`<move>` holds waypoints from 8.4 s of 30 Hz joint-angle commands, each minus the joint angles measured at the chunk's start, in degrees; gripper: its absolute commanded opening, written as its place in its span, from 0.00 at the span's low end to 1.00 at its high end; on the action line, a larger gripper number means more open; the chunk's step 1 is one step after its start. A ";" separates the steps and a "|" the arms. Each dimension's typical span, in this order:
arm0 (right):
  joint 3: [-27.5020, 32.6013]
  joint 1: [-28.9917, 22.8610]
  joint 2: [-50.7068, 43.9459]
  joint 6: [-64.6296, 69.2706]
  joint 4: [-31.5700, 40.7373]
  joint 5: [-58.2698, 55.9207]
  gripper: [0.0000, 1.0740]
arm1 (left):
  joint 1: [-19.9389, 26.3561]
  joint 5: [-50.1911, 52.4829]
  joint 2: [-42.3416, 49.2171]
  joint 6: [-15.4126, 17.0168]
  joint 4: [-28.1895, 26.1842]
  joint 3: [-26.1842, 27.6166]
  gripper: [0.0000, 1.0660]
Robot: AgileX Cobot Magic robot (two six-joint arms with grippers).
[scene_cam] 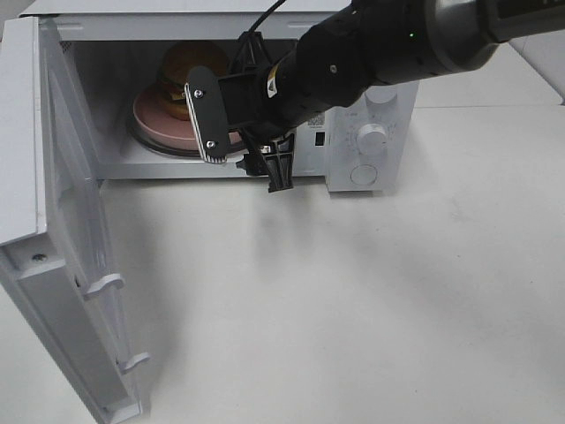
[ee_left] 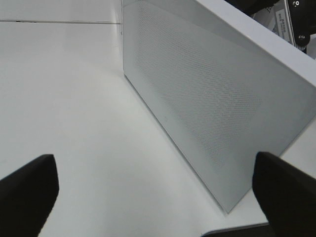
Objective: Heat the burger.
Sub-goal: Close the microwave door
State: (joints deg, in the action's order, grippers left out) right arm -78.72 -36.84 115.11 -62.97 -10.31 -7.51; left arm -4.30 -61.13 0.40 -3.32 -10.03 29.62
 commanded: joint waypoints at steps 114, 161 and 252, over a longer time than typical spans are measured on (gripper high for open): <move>50.08 32.89 -112.59 65.37 5.04 -49.39 0.71 | 0.11 -0.06 0.92 -0.06 -0.06 0.00 0.94; 50.08 34.89 -116.88 65.15 5.44 -49.39 0.71 | 0.11 -0.06 0.92 -0.06 -0.06 0.00 0.94; 50.08 34.89 -116.88 65.15 5.44 -49.39 0.71 | -3.09 105.88 -73.57 10.43 25.15 -16.90 0.00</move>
State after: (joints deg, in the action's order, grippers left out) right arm -28.93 -2.41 -0.23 1.89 -4.76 -56.89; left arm -6.99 41.08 -72.48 5.39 13.69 12.83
